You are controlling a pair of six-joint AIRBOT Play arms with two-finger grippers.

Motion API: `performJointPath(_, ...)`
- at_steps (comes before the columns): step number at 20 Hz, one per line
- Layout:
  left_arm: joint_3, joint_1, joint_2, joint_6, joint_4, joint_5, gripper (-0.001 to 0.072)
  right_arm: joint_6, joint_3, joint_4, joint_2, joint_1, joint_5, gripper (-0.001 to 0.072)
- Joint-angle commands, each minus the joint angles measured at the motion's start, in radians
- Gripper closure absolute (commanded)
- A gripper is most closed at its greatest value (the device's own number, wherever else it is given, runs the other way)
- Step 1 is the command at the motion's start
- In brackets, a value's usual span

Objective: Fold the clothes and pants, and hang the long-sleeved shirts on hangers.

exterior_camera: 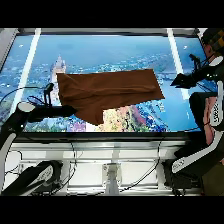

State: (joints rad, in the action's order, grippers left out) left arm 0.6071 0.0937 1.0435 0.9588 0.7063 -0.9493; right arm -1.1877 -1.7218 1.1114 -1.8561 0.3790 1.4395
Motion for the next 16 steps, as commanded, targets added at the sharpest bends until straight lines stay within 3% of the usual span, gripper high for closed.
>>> performJointPath(1, 0.001, 0.008, -0.121, 0.002, 0.0, 0.004, 0.069, 0.031, 0.104, -0.133, 0.0, -0.006, 0.023, 0.026)
performJointPath(6, 0.001, 0.008, -0.138, 0.002, 0.0, 0.004, 0.069, 0.019, 0.229, -0.095, 0.0, -0.016, -0.032, 0.0262)
performJointPath(13, 0.001, 0.008, -0.138, 0.002, 0.0, 0.008, 0.0689, -0.06, 0.244, -0.034, -0.002, -0.031, -0.127, 0.0269)
performJointPath(15, 0.001, 0.008, -0.138, 0.002, 0.0, 0.008, 0.0689, -0.06, 0.244, -0.038, -0.002, -0.031, -0.127, 0.034)
performJointPath(16, 0.001, 0.008, -0.138, 0.002, 0.0, 0.008, 0.0689, -0.06, 0.244, -0.042, -0.003, -0.031, -0.127, 0.034)
